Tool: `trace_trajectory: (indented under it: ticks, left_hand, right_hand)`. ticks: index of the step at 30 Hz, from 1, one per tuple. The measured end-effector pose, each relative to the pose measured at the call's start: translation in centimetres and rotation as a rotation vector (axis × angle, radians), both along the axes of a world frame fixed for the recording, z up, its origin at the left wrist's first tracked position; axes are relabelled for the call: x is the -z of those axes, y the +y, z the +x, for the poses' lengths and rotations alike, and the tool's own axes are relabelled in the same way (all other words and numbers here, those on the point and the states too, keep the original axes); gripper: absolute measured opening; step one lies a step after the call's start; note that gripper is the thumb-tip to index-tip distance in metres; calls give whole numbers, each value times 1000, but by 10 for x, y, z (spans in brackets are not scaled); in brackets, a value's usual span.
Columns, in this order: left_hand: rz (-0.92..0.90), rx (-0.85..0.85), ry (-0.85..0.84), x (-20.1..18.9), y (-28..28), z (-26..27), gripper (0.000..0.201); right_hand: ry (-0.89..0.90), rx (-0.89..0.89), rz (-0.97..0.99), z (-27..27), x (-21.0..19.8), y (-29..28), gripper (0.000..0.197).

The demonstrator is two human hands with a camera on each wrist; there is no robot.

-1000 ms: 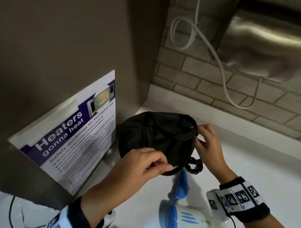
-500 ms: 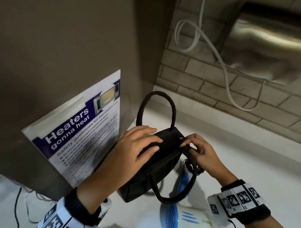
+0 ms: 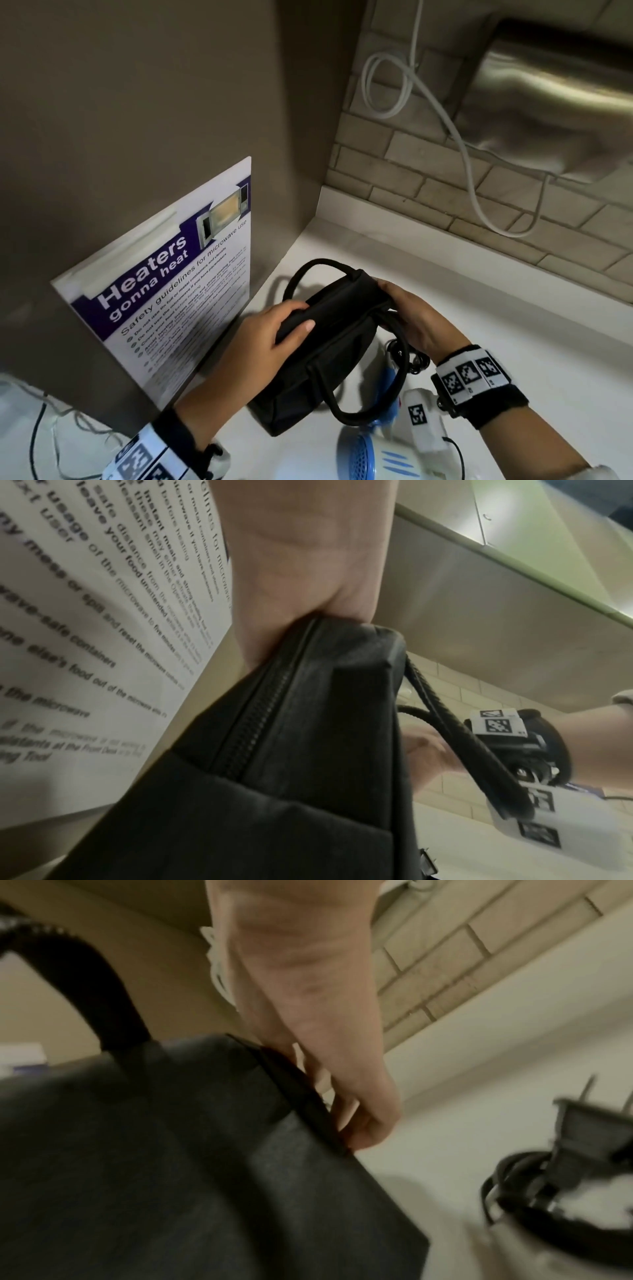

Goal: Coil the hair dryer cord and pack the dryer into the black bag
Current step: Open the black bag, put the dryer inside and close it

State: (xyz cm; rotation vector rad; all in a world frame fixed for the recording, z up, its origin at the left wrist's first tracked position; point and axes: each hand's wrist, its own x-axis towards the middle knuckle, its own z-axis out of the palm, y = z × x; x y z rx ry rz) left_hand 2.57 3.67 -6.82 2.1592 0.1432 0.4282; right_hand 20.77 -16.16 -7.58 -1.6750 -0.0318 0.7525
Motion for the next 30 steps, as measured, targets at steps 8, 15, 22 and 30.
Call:
trace_trajectory:
  ticks: [8,15,22,30]
  left_hand:
    - [-30,15,16,3,1,-1,21]
    - [-56,-133,-11,11,-5,2,28]
    - [-75,-308,-109,14,-10,4,25]
    - [-165,-205,-62,6,-13,2,36]
  right_hand:
    - [-661,175,-346,7,0,10,17]
    - [-1097,1,-381,-23,-27,18,26]
    - [-1168,-63,-728,-26,-29,11,8]
    - [-900,-64,-466,-38,-36,17,18]
